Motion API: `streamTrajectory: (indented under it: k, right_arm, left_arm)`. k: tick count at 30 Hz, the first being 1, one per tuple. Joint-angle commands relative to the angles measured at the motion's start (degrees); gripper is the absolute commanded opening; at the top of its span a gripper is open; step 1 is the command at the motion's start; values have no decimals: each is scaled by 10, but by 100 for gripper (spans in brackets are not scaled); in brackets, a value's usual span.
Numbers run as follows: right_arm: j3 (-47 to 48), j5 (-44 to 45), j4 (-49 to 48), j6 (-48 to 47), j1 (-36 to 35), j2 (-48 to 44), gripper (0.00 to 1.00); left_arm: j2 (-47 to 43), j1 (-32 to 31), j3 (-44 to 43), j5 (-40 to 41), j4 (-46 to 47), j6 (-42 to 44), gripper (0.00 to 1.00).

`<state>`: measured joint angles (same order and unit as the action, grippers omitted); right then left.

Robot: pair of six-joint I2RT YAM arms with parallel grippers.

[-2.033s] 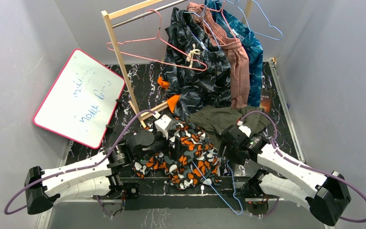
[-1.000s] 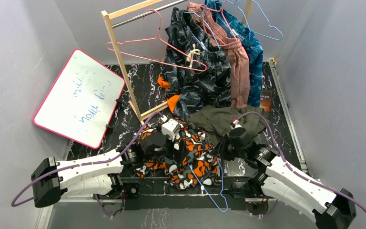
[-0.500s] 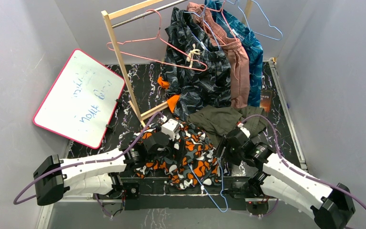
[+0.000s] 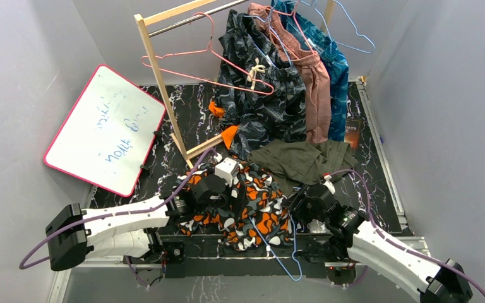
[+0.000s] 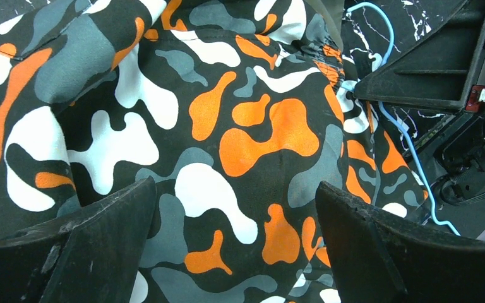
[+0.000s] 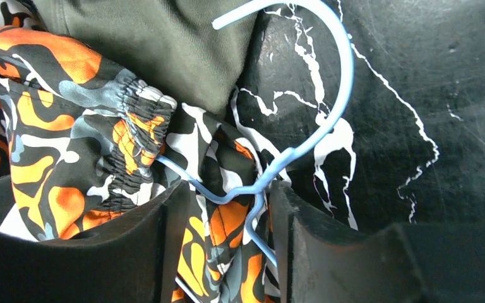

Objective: Place the shorts on the hanger
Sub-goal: Pick up the hanger at the center of the board.

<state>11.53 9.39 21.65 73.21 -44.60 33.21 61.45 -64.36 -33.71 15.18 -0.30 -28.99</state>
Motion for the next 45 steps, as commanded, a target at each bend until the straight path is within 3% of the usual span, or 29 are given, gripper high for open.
streamTrajectory:
  k: [1,10,15,24,31,38,41,45]
  right_arm:
    - [-41,15,-81,25,2,-29,55]
    - [-76,34,-82,20,2,-148,28]
    - [-58,39,-78,-17,2,-193,1]
    - [44,32,-112,-195,2,-160,0]
    - [42,23,-242,-331,2,-186,0]
    - [5,-19,-438,-392,2,-150,0]
    - [0,-36,-484,-400,1,-117,0]
    - [-9,-47,-522,-402,2,-85,0]
  left_arm:
    - [15,-2,-13,-7,6,-1,96]
    - [31,-3,-12,-13,7,-5,96]
    - [31,-2,-18,-9,-2,-5,95]
    - [-23,-2,-59,20,-59,1,95]
    - [-68,-2,-120,42,-130,9,95]
    - [-61,-2,-187,-5,-211,10,95]
    - [-39,-3,-202,-40,-226,17,93]
    - [1,-6,-216,-23,-220,49,91]
